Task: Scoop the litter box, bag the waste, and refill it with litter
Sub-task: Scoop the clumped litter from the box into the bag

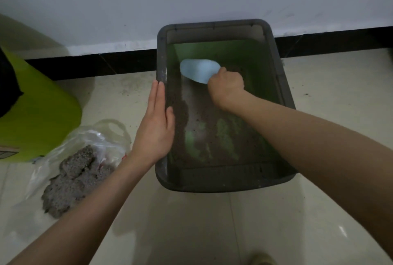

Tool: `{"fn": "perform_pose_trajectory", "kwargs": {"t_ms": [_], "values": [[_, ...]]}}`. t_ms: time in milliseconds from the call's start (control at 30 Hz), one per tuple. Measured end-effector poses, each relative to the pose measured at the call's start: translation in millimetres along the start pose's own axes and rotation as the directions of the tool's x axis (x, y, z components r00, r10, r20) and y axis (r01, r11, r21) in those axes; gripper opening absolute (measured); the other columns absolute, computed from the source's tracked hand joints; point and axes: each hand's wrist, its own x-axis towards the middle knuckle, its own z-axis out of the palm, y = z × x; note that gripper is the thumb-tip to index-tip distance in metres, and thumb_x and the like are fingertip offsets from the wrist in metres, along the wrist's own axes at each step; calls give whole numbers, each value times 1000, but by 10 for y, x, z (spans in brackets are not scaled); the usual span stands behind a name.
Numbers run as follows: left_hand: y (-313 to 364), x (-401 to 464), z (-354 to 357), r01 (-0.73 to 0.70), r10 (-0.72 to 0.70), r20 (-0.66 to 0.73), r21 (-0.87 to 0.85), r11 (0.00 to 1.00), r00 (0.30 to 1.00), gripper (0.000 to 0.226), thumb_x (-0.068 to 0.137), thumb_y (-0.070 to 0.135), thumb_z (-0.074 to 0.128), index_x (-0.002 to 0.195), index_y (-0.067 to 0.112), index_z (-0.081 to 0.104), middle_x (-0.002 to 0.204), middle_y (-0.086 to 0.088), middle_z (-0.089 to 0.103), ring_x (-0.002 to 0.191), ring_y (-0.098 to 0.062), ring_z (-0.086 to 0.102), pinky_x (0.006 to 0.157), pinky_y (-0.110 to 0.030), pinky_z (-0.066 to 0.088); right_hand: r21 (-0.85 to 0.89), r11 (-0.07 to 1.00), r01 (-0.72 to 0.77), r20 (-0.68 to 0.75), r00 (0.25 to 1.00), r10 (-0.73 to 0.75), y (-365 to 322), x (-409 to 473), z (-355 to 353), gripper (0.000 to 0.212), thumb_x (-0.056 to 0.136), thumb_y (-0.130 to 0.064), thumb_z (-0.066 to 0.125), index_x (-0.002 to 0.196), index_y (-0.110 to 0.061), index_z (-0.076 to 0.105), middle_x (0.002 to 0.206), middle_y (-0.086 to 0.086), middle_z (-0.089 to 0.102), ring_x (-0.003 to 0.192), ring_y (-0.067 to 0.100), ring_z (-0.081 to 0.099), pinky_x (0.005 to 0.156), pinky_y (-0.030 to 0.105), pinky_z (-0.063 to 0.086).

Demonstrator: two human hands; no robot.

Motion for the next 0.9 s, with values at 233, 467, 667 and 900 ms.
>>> {"fn": "perform_pose_trajectory", "kwargs": {"t_ms": [233, 467, 667, 900], "values": [[-5, 8, 8, -3, 3, -11, -19, 1000, 1000, 56, 100, 21, 28, 149, 20, 0, 157, 8, -6, 127, 14, -4, 86, 13, -4, -54, 978, 202, 175, 966, -189, -186, 34, 136, 40, 99, -5, 34, 138, -3, 41, 145, 19, 35, 132, 34, 39, 101, 41, 39], [36, -15, -9, 11, -10, 1, -17, 1000, 1000, 56, 100, 24, 27, 149, 22, -2, 157, 11, -9, 124, 15, -5, 100, -7, 4, -243, 913, 328, 259, 929, -265, 255, -369, -206, 25, 95, -10, 47, 117, -5, 56, 92, 5, 58, 92, 27, 58, 74, 33, 45], [51, -25, -10, 14, -14, 6, -8, 1000, 1000, 56, 101, 25, 26, 149, 22, -2, 157, 11, -9, 125, 14, -4, 102, -11, 5, -146, 979, 145, 55, 989, -138, 370, -126, -321, 22, 93, -8, 46, 110, -3, 57, 85, 8, 49, 73, 23, 50, 69, 33, 41], [48, -29, -17, 17, -17, -2, -6, 1000, 1000, 56, 101, 23, 27, 149, 22, 0, 157, 10, -7, 122, 16, -2, 101, -10, 8, -71, 989, 131, -67, 988, -136, -75, 179, -229, 33, 95, -2, 38, 125, -2, 54, 131, 14, 54, 119, 32, 53, 89, 35, 43]]}}
